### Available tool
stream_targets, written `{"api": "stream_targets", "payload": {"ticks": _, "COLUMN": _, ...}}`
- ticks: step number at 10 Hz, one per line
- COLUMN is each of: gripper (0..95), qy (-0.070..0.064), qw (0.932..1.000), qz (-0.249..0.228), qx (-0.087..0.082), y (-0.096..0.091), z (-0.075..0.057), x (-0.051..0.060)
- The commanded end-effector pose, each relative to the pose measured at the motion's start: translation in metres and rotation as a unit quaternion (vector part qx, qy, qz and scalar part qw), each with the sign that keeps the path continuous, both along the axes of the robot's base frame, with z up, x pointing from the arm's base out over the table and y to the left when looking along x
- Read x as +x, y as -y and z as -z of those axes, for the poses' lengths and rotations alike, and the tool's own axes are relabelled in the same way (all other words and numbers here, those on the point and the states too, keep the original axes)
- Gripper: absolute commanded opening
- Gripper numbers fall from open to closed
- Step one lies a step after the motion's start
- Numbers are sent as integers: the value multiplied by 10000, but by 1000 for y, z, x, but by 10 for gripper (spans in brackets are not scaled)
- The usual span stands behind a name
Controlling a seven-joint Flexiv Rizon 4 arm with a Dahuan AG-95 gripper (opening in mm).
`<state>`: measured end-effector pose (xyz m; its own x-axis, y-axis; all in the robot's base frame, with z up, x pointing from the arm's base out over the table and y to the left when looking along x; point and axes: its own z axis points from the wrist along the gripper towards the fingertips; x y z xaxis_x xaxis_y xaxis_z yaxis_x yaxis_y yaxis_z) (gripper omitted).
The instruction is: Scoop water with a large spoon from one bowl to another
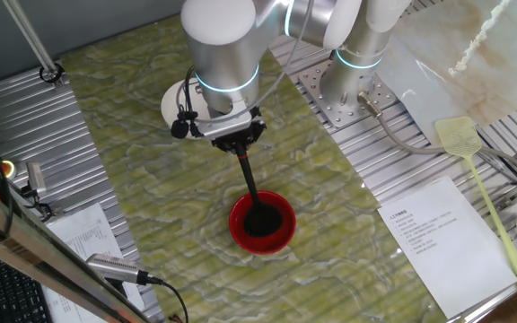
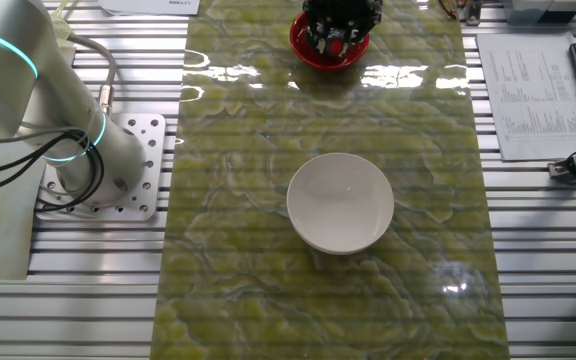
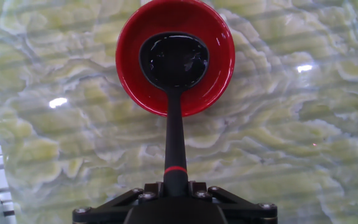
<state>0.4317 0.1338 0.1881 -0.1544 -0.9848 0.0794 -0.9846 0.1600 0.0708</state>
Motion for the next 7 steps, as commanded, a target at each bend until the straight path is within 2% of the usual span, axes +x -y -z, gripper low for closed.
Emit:
{"api": "stream_targets", "payload": {"ticks": 1, "gripper": 0, "qy": 17, "qw": 10000, "qz": -8, "qx": 49, "y": 0, "z": 0, "x": -1}}
{"api": "stream_targets", "payload": {"ticks": 7, "gripper": 0, "qy": 100, "qw": 9999, "qz": 79, "qx": 40, "y": -4, "z": 1, "x": -2}}
